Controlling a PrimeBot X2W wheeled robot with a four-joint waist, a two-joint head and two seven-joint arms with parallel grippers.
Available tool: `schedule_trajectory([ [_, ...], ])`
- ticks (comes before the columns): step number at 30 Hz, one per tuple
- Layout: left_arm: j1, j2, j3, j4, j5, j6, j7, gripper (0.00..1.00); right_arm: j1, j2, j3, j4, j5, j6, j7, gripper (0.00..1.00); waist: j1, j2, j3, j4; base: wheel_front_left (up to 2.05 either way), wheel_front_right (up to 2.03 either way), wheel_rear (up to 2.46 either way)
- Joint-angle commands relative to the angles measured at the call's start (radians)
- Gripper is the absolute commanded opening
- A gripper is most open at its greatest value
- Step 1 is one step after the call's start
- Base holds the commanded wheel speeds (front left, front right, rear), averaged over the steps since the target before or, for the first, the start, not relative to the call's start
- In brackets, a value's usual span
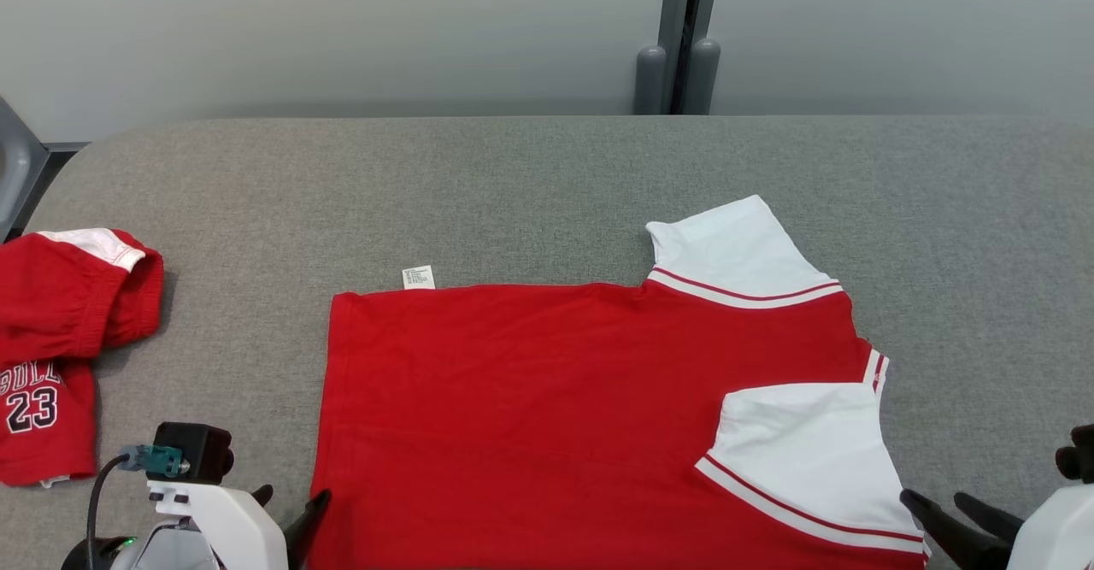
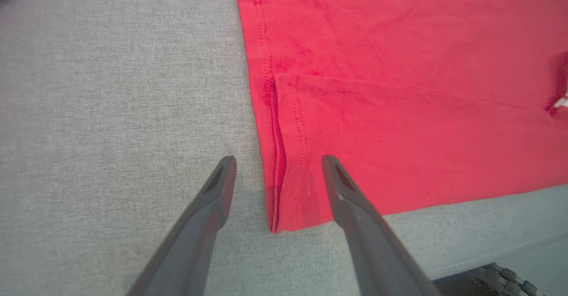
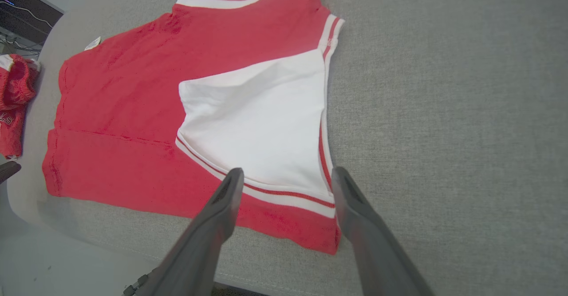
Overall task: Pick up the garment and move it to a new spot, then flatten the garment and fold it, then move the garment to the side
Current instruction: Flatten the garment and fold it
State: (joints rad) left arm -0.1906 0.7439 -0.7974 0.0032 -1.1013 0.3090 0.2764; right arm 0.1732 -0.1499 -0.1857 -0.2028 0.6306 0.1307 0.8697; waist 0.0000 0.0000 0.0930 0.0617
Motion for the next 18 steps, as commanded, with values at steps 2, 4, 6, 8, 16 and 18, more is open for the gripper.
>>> schedule_trajectory([
  [2, -0.025, 0.011, 0.004, -0.002, 0.017, 0.001, -0.003, 1.00, -0.022, -0.023, 0.003, -0.016, -0.004, 0.000, -0.015, 1.00, 0.0000, 0.0000, 0.005, 0.001, 0.00, 0.00, 0.00],
  [4, -0.057, 0.022, 0.006, 0.003, 0.034, -0.008, 0.003, 1.00, -0.052, -0.042, 0.006, -0.028, -0.007, 0.000, -0.027, 1.00, 0.0000, 0.0000, 0.015, -0.001, 0.00, 0.00, 0.00],
  [6, -0.089, 0.018, 0.010, 0.012, 0.045, -0.016, 0.010, 1.00, -0.088, -0.058, 0.017, -0.031, -0.016, 0.000, -0.036, 1.00, 0.0000, 0.0000, 0.026, -0.003, 0.00, 0.00, 0.00],
  [8, -0.134, 0.014, 0.021, 0.033, 0.058, -0.022, 0.005, 1.00, -0.139, -0.066, 0.026, -0.024, -0.022, 0.000, -0.041, 1.00, 0.0000, 0.0000, 0.044, -0.006, 0.00, 0.00, 0.00],
  [16, -0.310, -0.051, 0.045, 0.165, 0.106, -0.073, -0.032, 1.00, -0.419, -0.061, 0.099, 0.108, -0.028, 0.000, -0.079, 1.00, 0.0000, 0.0000, 0.148, -0.019, 0.00, 0.00, 0.00],
  [18, -0.342, -0.062, 0.041, 0.206, 0.118, -0.089, -0.039, 1.00, -0.494, -0.074, 0.126, 0.159, -0.044, 0.000, -0.100, 1.00, 0.0000, 0.0000, 0.170, -0.023, 0.00, 0.00, 0.00],
])
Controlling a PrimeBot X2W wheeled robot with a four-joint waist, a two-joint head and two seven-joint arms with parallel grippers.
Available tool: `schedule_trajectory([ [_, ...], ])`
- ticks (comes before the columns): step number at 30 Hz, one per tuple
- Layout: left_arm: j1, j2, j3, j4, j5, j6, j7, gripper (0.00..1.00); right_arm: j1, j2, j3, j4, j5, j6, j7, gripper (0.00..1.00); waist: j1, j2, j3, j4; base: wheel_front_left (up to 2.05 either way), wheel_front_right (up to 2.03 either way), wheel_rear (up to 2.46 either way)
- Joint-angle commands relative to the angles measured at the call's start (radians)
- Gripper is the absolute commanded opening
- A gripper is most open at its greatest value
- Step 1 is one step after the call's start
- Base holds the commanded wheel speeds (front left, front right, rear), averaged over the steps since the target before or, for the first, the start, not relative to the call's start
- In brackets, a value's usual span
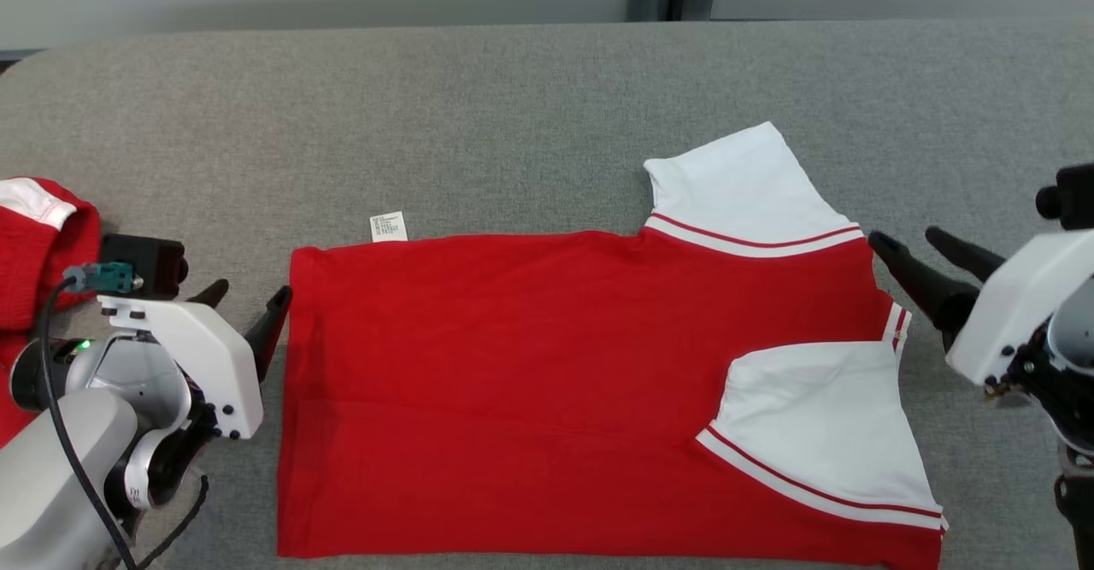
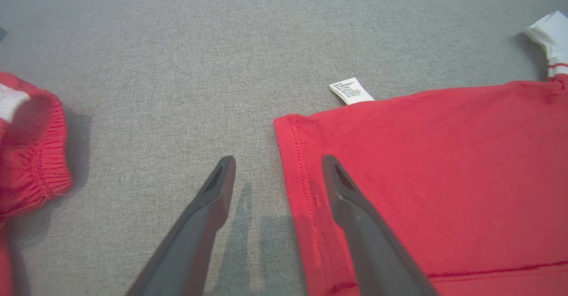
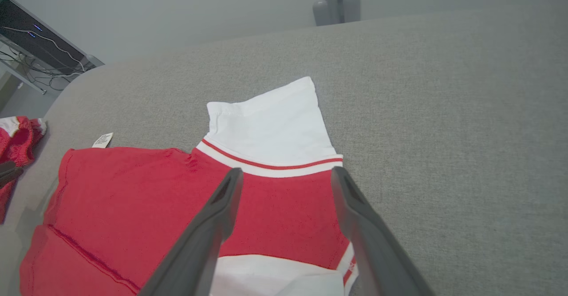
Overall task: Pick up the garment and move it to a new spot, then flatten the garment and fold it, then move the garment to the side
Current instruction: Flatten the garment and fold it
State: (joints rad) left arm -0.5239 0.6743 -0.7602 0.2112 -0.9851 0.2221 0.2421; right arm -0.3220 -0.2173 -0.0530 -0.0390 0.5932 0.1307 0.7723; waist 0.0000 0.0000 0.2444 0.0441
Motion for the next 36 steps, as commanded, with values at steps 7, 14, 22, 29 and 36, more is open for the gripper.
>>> schedule_trajectory([
  [7, -0.110, -0.054, -0.011, 0.108, 0.033, -0.053, -0.026, 1.00, -0.268, -0.051, 0.099, 0.243, -0.004, 0.000, -0.056, 1.00, 0.0000, 0.0000, 0.089, 0.012, 0.00, 0.00, 0.00],
  [14, -0.187, -0.104, -0.026, 0.159, 0.062, -0.082, -0.048, 1.00, -0.444, -0.114, 0.179, 0.417, 0.014, 0.000, -0.110, 1.00, 0.0000, 0.0000, 0.149, 0.060, 0.00, 0.00, 0.00],
  [22, -0.239, -0.150, -0.041, 0.213, 0.076, -0.114, -0.066, 1.00, -0.567, -0.129, 0.269, 0.576, 0.056, 0.000, -0.175, 1.00, 0.0000, 0.0000, 0.190, 0.103, 0.00, 0.00, 0.00],
  [29, -0.271, -0.178, -0.056, 0.240, 0.087, -0.135, -0.066, 1.00, -0.643, -0.137, 0.314, 0.689, 0.073, 0.000, -0.202, 1.00, 0.0000, 0.0000, 0.220, 0.124, 0.00, 0.00, 0.00],
  [36, -0.296, -0.200, -0.072, 0.263, 0.091, -0.155, -0.064, 1.00, -0.691, -0.144, 0.352, 0.796, 0.088, 0.000, -0.175, 1.00, 0.0000, 0.0000, 0.237, 0.137, 0.00, 0.00, 0.00],
])
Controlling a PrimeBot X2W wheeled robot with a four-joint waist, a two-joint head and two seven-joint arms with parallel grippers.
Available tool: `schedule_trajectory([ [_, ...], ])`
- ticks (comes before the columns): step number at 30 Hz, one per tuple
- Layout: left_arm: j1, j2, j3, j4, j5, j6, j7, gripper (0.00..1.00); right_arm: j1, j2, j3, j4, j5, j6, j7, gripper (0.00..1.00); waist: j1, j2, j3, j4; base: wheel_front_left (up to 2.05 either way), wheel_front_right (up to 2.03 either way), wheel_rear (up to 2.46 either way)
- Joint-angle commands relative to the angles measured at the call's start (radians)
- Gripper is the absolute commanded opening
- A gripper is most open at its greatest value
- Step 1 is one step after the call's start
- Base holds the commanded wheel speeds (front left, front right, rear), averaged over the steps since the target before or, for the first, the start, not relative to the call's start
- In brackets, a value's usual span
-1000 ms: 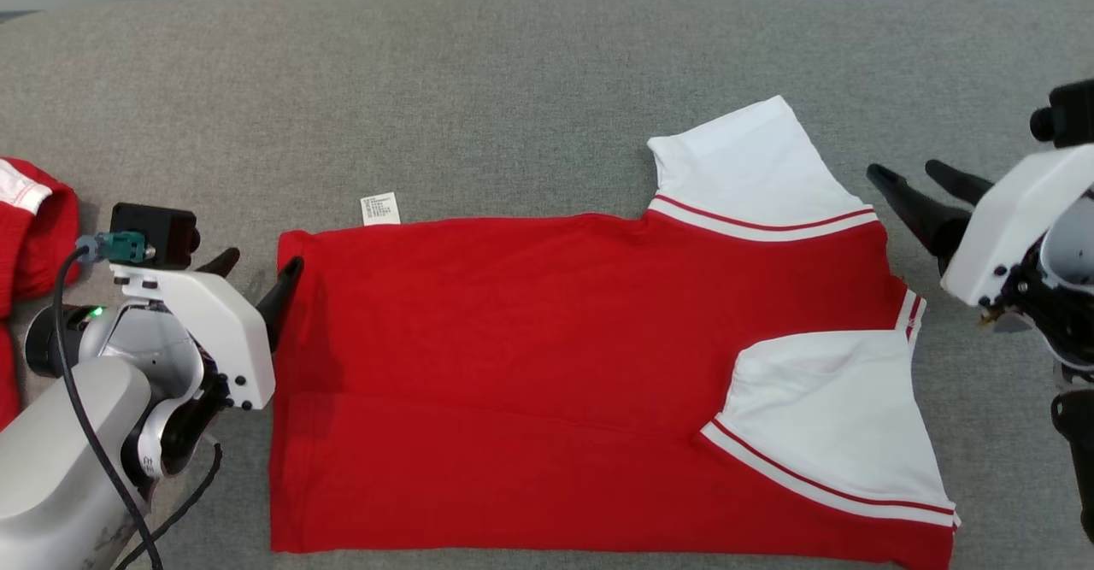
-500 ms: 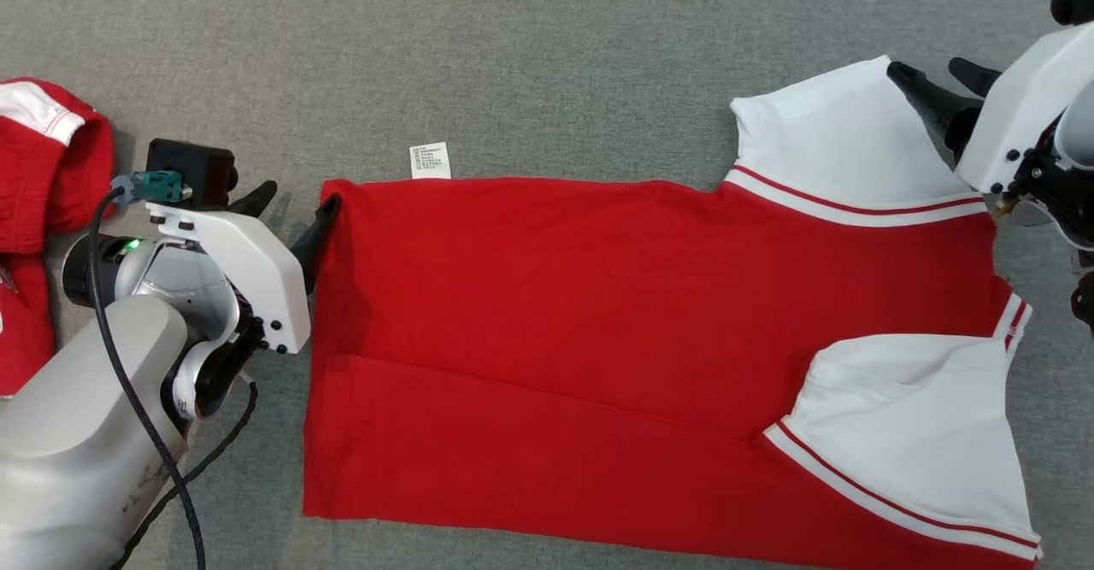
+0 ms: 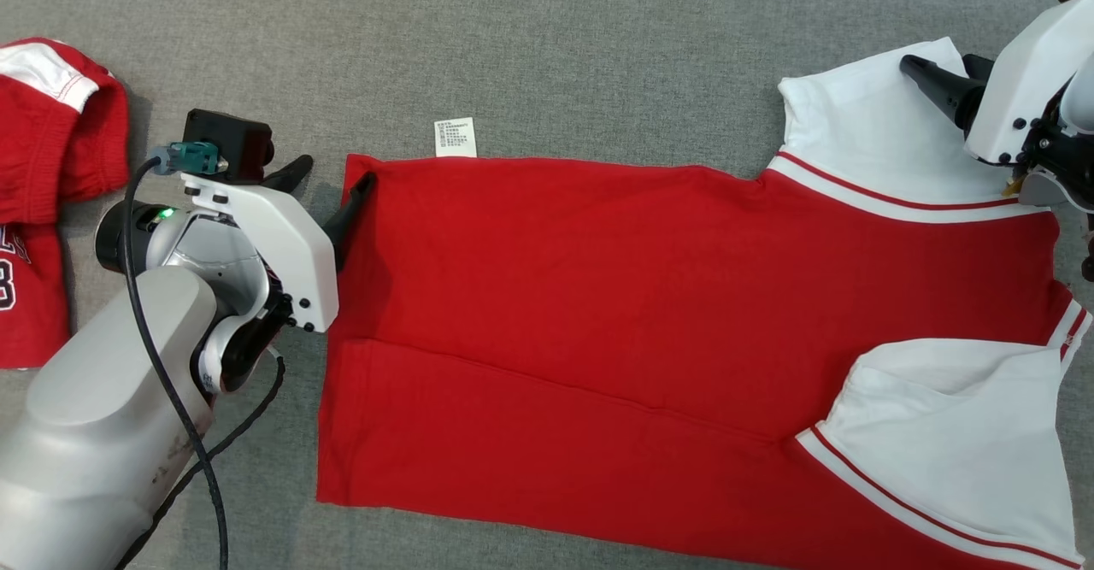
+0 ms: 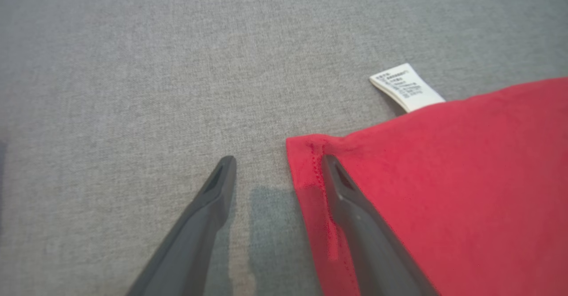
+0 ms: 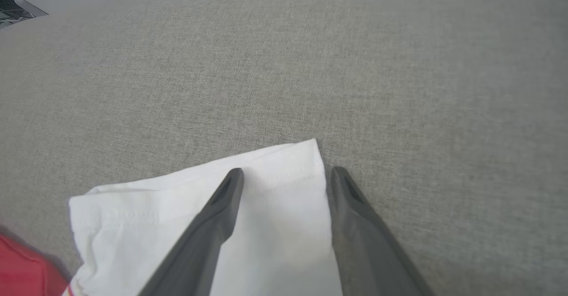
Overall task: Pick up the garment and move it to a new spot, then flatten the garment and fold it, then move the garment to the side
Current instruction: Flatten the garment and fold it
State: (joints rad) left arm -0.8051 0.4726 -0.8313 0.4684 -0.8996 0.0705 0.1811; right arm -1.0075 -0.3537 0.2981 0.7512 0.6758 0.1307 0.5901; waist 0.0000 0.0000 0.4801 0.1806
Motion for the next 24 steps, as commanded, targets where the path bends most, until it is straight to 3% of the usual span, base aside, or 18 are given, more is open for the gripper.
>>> schedule_trajectory([
  [1, -0.016, -0.001, -0.003, 0.010, 0.006, -0.007, -0.004, 1.00, -0.005, -0.007, 0.009, 0.015, 0.009, 0.000, 0.009, 1.00, 0.0000, 0.0000, 0.003, 0.000, 0.00, 0.00, 0.00],
  [7, -0.019, -0.025, 0.003, 0.003, -0.033, -0.042, 0.000, 1.00, -0.003, 0.009, 0.057, 0.034, 0.041, 0.000, 0.024, 1.00, 0.0000, 0.0000, 0.010, -0.008, 0.00, 0.00, 0.00],
  [12, -0.019, -0.020, 0.003, 0.013, -0.040, -0.042, 0.010, 1.00, -0.003, 0.016, 0.090, 0.032, 0.068, 0.001, 0.028, 1.00, 0.0000, 0.0000, 0.015, -0.012, 0.00, 0.00, 0.00],
  [13, -0.019, -0.020, 0.002, 0.016, -0.041, -0.044, 0.012, 0.94, -0.004, 0.018, 0.097, 0.033, 0.073, 0.001, 0.032, 0.84, 0.0000, 0.0000, 0.015, -0.013, 0.00, 0.00, 0.00],
  [14, -0.019, -0.020, 0.002, 0.017, -0.043, -0.046, 0.012, 0.85, -0.004, 0.018, 0.103, 0.034, 0.078, 0.001, 0.034, 0.59, 0.0000, 0.0000, 0.016, -0.012, 0.00, 0.00, 0.00],
  [15, -0.019, -0.022, 0.002, 0.018, -0.044, -0.047, 0.011, 0.50, -0.004, 0.018, 0.109, 0.034, 0.083, 0.001, 0.035, 0.38, 0.0000, 0.0000, 0.017, -0.012, 0.00, 0.00, 0.00],
  [16, -0.018, -0.023, 0.001, 0.019, -0.045, -0.049, 0.011, 0.39, -0.005, 0.017, 0.114, 0.035, 0.088, 0.001, 0.037, 0.20, 0.0000, 0.0000, 0.017, -0.011, 0.00, 0.00, 0.00],
  [17, -0.017, -0.024, 0.000, 0.020, -0.044, -0.049, 0.011, 0.22, -0.005, 0.016, 0.119, 0.035, 0.093, 0.001, 0.037, 0.00, 0.0000, 0.0000, 0.017, -0.011, 0.00, 0.00, 0.00],
  [18, -0.016, -0.024, -0.001, 0.021, -0.044, -0.050, 0.010, 0.00, -0.005, 0.013, 0.125, 0.035, 0.096, 0.000, 0.036, 0.00, 0.0000, 0.0000, 0.017, -0.010, 0.00, 0.00, 0.00],
  [24, -0.020, -0.024, 0.000, 0.023, -0.037, -0.053, -0.011, 0.00, -0.013, -0.003, 0.150, 0.029, 0.122, 0.001, 0.010, 0.00, 0.0000, 0.0000, 0.009, -0.009, 0.00, 0.00, 0.00],
])
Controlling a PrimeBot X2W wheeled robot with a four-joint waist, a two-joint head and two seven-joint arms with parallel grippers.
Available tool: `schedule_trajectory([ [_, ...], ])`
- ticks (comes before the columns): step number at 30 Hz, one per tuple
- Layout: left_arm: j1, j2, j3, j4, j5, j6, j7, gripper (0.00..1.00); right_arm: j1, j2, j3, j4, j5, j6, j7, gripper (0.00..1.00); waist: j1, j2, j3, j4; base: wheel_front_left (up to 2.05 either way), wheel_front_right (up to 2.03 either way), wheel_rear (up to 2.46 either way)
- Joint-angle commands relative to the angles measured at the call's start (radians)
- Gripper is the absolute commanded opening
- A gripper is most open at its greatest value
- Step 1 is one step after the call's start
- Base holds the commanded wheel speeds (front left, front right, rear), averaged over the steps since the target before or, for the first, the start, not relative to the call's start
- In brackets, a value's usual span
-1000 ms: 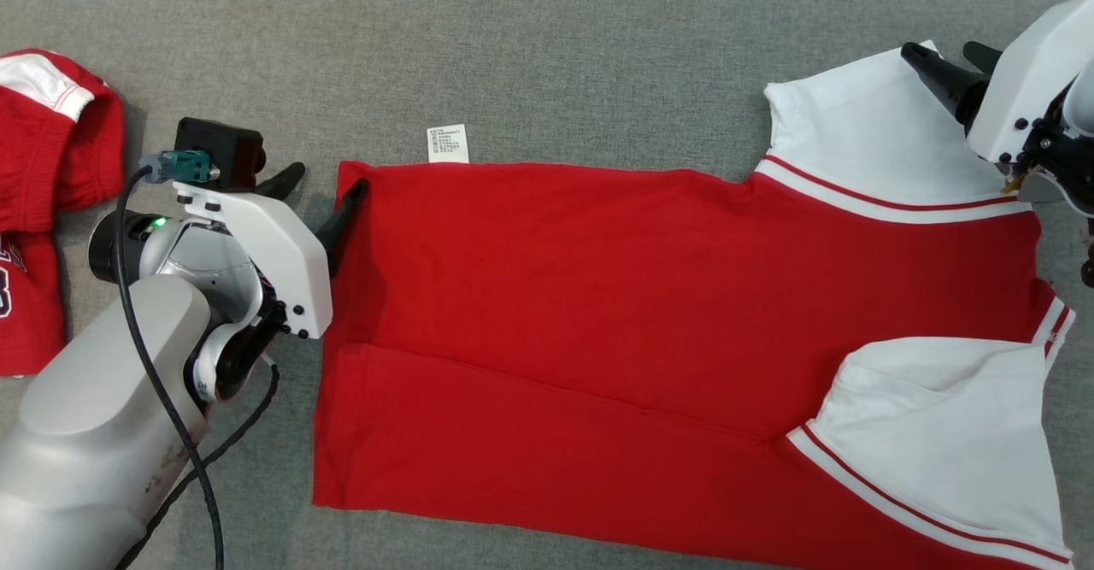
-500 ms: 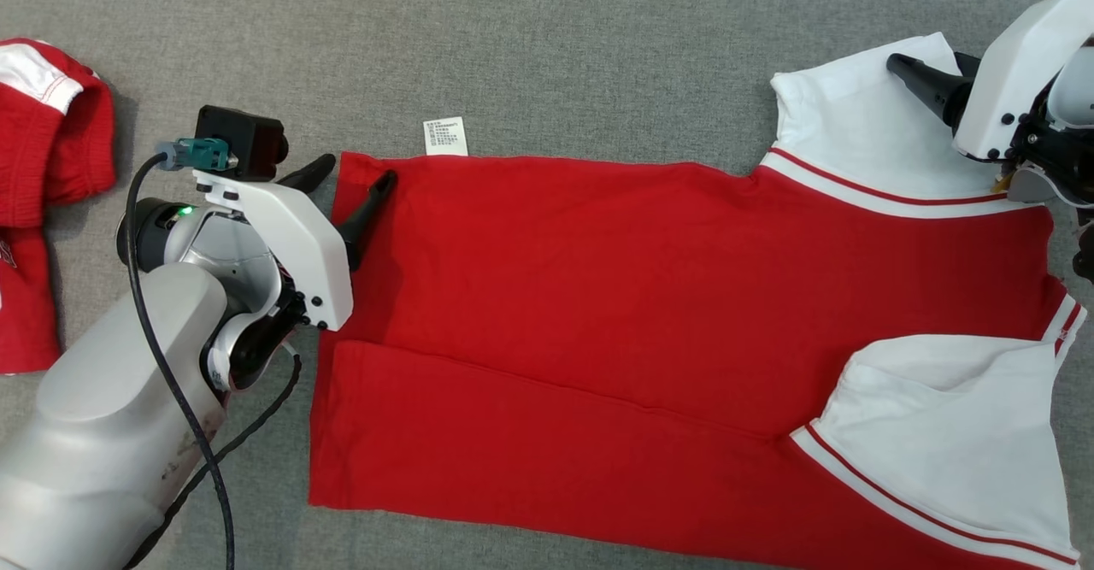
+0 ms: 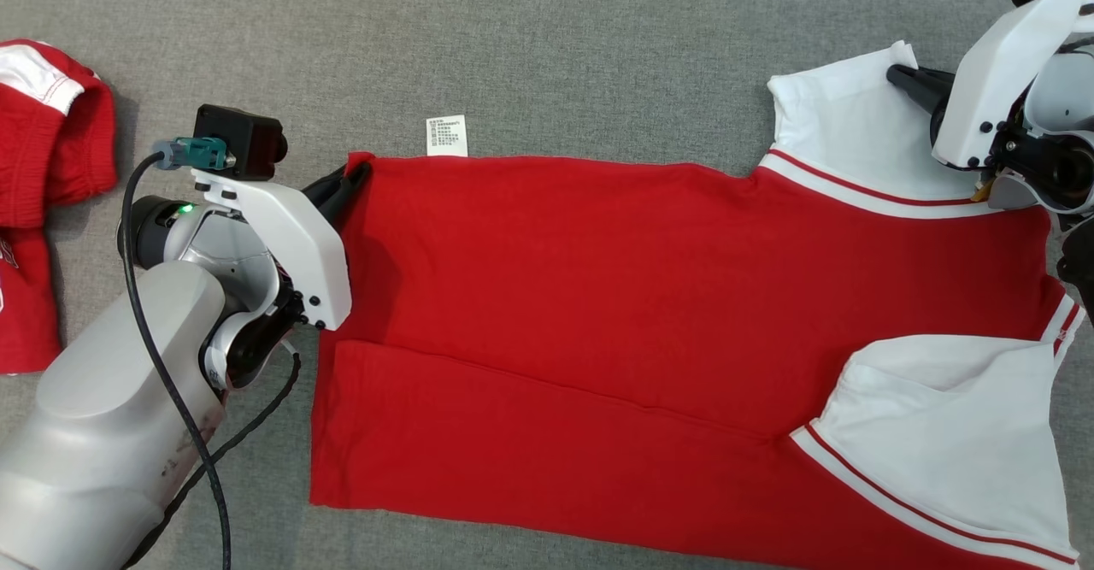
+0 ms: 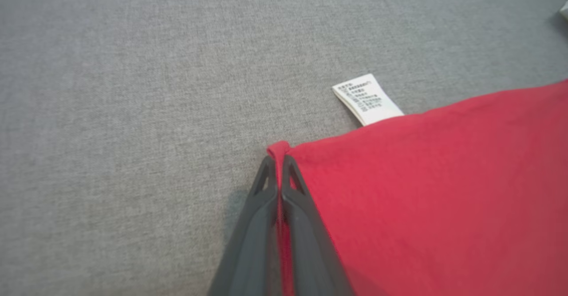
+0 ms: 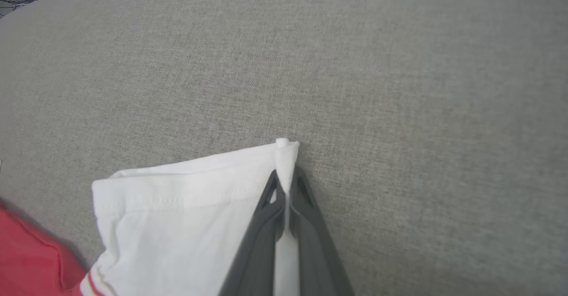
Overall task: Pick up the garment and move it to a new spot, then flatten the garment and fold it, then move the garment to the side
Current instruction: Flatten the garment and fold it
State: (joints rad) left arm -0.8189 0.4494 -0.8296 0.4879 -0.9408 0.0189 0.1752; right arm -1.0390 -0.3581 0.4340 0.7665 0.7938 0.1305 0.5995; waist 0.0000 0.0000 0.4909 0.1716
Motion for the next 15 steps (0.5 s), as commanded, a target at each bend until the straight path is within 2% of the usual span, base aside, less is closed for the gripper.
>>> schedule_trajectory([
  [1, -0.007, -0.001, 0.000, 0.004, 0.005, -0.002, -0.010, 0.00, 0.016, -0.001, 0.018, 0.015, 0.009, 0.001, -0.004, 0.00, 0.0000, 0.0000, -0.004, 0.000, 0.00, 0.00, 0.00],
  [15, 0.024, 0.003, 0.002, 0.018, -0.003, -0.009, -0.053, 0.00, 0.038, -0.038, 0.061, -0.034, 0.096, 0.001, -0.115, 0.00, 0.0000, 0.0000, -0.076, -0.021, 0.00, 0.00, 0.00],
])
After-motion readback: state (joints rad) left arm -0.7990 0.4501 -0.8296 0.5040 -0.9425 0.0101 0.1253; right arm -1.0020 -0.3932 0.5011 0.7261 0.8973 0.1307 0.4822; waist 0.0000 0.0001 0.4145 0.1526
